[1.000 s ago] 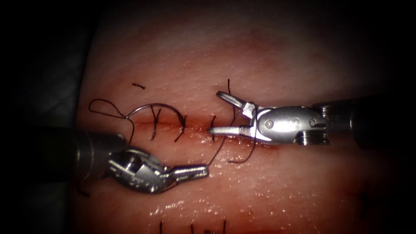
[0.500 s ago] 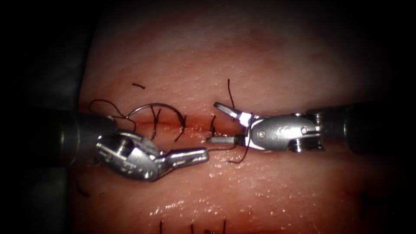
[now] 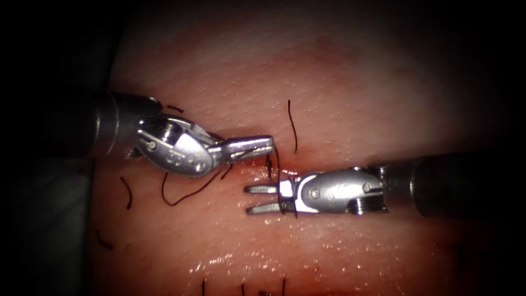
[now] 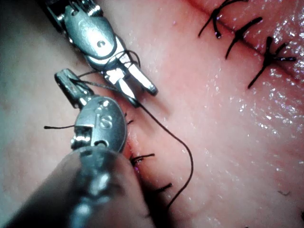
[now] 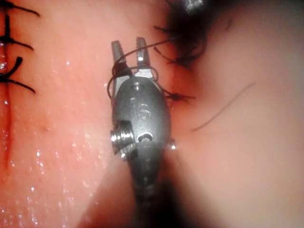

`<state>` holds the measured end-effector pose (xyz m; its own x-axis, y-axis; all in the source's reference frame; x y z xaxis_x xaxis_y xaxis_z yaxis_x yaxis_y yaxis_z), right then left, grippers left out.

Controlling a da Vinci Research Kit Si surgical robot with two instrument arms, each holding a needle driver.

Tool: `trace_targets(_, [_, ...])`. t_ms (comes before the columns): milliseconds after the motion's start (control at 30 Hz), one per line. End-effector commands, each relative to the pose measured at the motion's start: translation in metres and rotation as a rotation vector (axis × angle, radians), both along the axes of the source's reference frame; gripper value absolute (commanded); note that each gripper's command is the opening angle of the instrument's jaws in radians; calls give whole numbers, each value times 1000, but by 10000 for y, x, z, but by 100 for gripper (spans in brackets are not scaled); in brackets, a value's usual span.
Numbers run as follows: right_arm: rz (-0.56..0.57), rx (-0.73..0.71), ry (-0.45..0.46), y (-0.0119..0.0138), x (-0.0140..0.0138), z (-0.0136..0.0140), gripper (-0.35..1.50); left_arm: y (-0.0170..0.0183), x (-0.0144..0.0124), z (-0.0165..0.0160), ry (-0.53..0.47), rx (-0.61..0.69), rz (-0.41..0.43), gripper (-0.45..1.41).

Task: Wound Closure
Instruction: Loop the suture two times around the right needle driver counter clockwise.

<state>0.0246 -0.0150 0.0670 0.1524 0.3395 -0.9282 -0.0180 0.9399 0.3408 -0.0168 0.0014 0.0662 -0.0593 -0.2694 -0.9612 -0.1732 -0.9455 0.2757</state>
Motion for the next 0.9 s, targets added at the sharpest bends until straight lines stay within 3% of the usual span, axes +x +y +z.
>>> trace_targets(33, [1,13,32,-7,6,5,9,2,-6,12,8,-1,5,-45])
trace_targets(200, [44,76,161,-9,3,5,9,8,-4,48,28,20,30,-45])
trace_targets(233, [72,90,221,-9,1,4,15,5,-3,62,34,31,43,-45])
trace_targets(300, [109,112,253,-9,1,4,52,1,-3,75,41,39,49,-45])
trace_targets(367, [139,124,264,-9,0,4,78,-5,-3,84,48,42,59,-45])
trace_targets(500, [202,145,297,-6,-1,2,99,-19,-4,97,66,49,79,-45])
trace_targets(767, [379,176,314,9,-25,0,104,-49,4,105,86,53,95,-45])
trace_targets(900, [467,192,277,12,-36,4,103,-66,4,105,101,47,90,-45])
